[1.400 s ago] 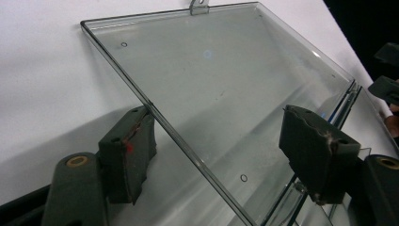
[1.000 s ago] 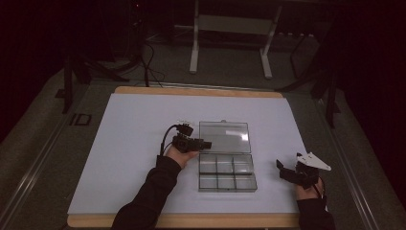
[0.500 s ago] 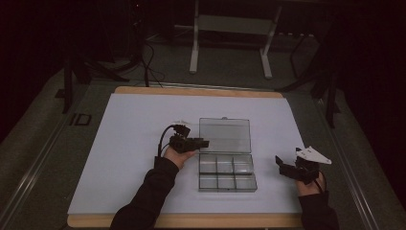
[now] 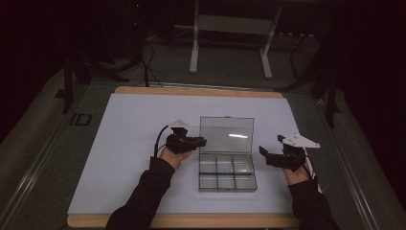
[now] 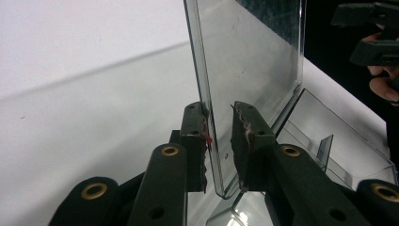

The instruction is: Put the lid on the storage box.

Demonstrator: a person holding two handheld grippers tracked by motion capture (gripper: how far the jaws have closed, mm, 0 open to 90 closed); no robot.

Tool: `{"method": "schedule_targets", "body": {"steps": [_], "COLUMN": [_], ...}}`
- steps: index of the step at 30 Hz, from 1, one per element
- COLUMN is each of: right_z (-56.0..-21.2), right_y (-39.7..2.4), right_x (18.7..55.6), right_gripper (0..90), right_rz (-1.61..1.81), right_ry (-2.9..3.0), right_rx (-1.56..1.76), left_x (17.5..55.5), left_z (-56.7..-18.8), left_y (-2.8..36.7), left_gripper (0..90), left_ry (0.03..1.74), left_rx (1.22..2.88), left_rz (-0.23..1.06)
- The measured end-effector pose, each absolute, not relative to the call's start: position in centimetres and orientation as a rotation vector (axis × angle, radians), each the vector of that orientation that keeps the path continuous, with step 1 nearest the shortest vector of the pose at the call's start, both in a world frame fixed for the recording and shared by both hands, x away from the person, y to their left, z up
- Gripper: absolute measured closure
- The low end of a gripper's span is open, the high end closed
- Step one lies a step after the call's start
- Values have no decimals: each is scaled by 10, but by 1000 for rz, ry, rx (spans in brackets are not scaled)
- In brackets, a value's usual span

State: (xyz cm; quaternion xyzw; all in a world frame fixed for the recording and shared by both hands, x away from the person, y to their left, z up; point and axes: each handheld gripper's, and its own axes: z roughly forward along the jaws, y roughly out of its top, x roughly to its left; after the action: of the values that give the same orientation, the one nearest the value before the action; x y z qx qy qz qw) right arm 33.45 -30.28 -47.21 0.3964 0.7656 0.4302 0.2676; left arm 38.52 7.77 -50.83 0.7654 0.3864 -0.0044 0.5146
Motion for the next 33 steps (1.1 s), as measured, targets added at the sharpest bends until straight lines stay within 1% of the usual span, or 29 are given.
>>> {"method": "schedule_targets", "body": {"steps": [4, 6, 9, 10, 11, 12, 14, 15, 16, 17, 19, 20, 22, 23, 24, 25, 26, 27, 28, 29, 30, 33], "right_z": [-469, -469, -471, -473, -473, -474, -476, -476, -476, -476, -477, -477, -476, -476, -476, -476, -475, -475, -475, -475, -476, -476], "right_y": [-286, -284, -276, -271, -271, -269, -264, -264, -262, -262, -260, -260, -261, -261, -261, -261, -263, -263, -267, -267, -268, -269], "right_x": [342, 343, 349, 353, 353, 354, 358, 358, 359, 359, 359, 359, 359, 359, 359, 359, 360, 360, 362, 362, 363, 363], "right_gripper": [129, 129, 144, 181, 181, 202, 300, 300, 363, 363, 442, 461, 590, 590, 637, 637, 692, 692, 735, 735, 767, 777], "right_rz": [1171, 1188, 1210, 1219, 1219, 1219, 1239, 1239, 1238, 1238, 1236, 1229, 1231, 1231, 1215, 1215, 1216, 1216, 1237, 1237, 1230, 1228], "right_ry": [2077, 2088, 2122, 2147, 2147, 2154, 2187, 2187, 2203, 2203, 2212, 2200, 2197, 2197, 2200, 2200, 2197, 2197, 2208, 2208, 2217, 2223], "right_rx": [1064, 1057, 1051, 1050, 1050, 1049, 1047, 1047, 1039, 1039, 1039, 1032, 1022, 1022, 1014, 1014, 1026, 1026, 1043, 1043, 1044, 1039], "left_x": [385, 384, 383, 381, 381, 380, 379, 379, 379, 379, 378, 378, 377, 377, 377, 377, 377, 377, 376, 376, 376, 376], "left_z": [-508, -507, -506, -506, -506, -506, -507, -507, -508, -508, -509, -509, -509, -509, -509, -509, -509, -509, -508, -508, -507, -505], "left_y": [78, 78, 78, 78, 78, 78, 79, 79, 79, 79, 80, 80, 80, 80, 80, 80, 80, 80, 80, 80, 79, 80], "left_gripper": [773, 775, 784, 785, 785, 789, 790, 790, 790, 792, 794, 794, 794, 794, 794, 794, 793, 793, 791, 791, 790, 790], "left_ry": [920, 906, 894, 879, 879, 870, 862, 862, 855, 855, 856, 853, 851, 851, 850, 850, 848, 848, 849, 849, 848, 850], "left_rx": [1844, 1850, 1854, 1859, 1859, 1855, 1844, 1844, 1837, 1837, 1823, 1823, 1824, 1824, 1823, 1823, 1827, 1827, 1829, 1829, 1838, 1847], "left_rz": [-2, 6, 19, 39, 39, 46, 52, 52, 55, 55, 52, 58, 59, 59, 59, 59, 65, 65, 68, 68, 74, 77]}}
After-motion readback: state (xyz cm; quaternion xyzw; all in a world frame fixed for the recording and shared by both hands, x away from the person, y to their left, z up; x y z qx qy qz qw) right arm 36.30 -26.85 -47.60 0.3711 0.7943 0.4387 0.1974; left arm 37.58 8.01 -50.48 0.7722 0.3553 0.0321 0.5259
